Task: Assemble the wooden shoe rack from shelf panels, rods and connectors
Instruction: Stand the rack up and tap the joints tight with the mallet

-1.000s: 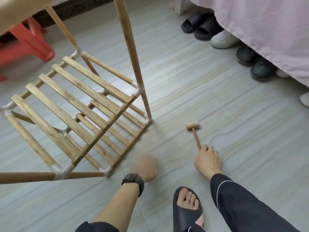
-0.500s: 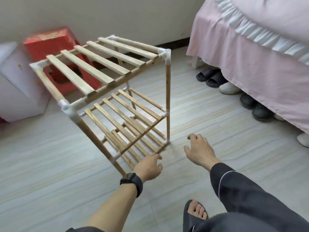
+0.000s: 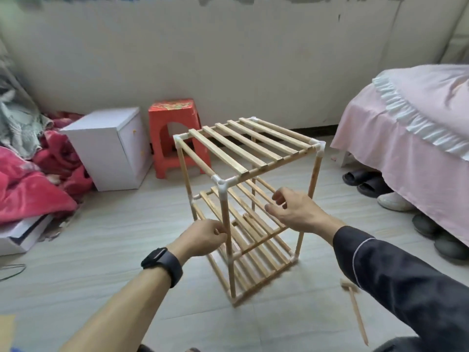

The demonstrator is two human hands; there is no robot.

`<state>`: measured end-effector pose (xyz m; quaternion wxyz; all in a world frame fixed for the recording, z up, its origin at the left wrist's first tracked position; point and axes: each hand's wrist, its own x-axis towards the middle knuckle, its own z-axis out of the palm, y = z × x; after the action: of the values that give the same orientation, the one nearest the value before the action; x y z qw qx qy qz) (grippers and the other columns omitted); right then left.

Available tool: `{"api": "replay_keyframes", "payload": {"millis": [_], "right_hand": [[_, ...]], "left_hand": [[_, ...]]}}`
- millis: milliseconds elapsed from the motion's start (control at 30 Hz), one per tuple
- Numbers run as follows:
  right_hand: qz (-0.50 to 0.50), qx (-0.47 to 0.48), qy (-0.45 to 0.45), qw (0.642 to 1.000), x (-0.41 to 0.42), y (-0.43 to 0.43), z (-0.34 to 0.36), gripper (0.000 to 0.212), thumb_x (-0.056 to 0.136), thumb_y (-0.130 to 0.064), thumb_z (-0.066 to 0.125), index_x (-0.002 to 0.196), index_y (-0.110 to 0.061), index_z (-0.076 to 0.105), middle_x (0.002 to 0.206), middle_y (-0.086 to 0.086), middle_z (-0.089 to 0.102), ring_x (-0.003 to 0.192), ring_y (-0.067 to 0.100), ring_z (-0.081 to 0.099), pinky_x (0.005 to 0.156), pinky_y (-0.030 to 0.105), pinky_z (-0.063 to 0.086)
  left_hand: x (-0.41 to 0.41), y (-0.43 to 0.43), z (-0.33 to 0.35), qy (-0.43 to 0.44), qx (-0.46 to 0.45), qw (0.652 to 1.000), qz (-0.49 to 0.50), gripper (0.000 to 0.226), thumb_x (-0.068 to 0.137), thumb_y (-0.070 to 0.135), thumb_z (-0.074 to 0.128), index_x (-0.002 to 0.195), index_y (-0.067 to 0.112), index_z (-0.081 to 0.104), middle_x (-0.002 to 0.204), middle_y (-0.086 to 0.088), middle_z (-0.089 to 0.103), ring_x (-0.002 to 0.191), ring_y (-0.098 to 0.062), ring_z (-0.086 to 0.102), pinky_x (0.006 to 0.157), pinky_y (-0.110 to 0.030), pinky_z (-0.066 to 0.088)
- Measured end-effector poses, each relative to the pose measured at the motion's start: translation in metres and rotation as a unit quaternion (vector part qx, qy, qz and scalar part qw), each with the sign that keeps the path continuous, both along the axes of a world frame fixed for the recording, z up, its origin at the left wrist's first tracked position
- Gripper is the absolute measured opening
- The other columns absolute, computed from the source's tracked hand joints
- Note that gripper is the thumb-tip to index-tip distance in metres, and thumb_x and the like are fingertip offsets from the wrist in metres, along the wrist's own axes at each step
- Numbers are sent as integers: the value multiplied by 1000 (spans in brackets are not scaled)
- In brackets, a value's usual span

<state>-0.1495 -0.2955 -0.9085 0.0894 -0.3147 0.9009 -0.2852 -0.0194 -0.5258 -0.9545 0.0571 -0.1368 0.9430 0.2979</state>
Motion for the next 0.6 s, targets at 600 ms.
{"api": "replay_keyframes", "payload": {"millis": [600], "right_hand": [[21,-149,-170,974,71,-88,-53,42,103,-56,41,135,-30,48,118,-17,59,110,8,58,80,26,46]], "left_hand": [[-35,-69,52,254,-285,924,-21,49,104,49,35,151,40,41,163,-9,32,151,-25,27,114,-46,31]]}}
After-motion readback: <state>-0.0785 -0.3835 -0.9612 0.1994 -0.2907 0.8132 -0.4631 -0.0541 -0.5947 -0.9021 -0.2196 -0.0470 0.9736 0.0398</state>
